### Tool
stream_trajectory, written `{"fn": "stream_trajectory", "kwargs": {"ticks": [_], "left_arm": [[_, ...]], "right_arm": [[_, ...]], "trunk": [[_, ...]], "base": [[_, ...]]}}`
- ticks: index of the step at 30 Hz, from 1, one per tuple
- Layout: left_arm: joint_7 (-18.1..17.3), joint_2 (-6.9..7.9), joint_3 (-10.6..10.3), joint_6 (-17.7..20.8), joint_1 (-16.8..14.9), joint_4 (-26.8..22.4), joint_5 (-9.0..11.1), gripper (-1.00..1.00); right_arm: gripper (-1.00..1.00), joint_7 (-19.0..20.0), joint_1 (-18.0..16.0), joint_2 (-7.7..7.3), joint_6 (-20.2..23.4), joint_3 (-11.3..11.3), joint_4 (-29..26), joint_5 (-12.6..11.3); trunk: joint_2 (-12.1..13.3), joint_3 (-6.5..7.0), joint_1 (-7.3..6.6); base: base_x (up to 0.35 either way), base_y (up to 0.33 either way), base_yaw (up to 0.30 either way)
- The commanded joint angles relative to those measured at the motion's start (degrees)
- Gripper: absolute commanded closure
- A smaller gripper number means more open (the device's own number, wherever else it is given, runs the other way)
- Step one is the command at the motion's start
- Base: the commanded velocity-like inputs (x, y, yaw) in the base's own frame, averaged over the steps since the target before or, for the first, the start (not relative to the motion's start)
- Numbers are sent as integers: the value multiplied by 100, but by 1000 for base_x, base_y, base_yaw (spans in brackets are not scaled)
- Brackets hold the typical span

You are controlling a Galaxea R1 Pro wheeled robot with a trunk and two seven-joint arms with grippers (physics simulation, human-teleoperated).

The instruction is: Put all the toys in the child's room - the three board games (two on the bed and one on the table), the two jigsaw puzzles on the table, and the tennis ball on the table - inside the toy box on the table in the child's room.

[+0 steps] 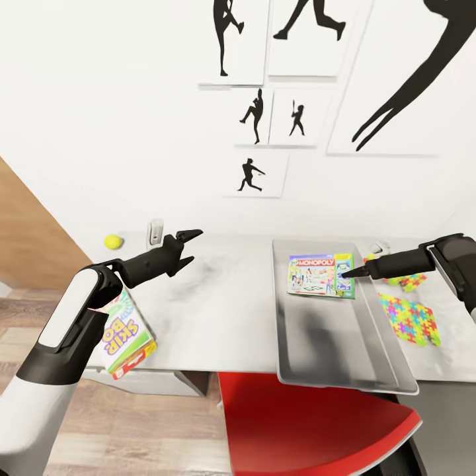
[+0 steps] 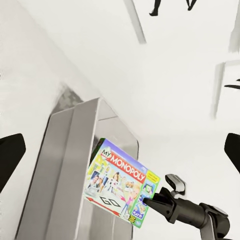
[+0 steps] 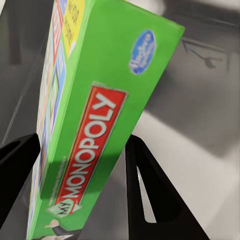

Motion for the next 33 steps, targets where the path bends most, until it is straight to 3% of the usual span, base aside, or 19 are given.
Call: {"fn": "stream_trajectory", "kwargs": {"ticks": [1,18,33], "left_arm": [[56,3,-4,-9,-8,-6,61,-100],[57,1,-7,-9,-29,19,60,-100],[57,1,-6,-9,-33,32,55,-100]], "right_arm": [[100,42,-9,-1,42,7,-5,35],[100,44,-191,-4,48,7,-1,13],[100,50,-208,-52,45,-1,-11,9]], "trunk": [[-12,-20,3],[-12,-176,3],[-12,-215,3]], "base": [[0,0,0],[0,0,0],[0,0,0]]}}
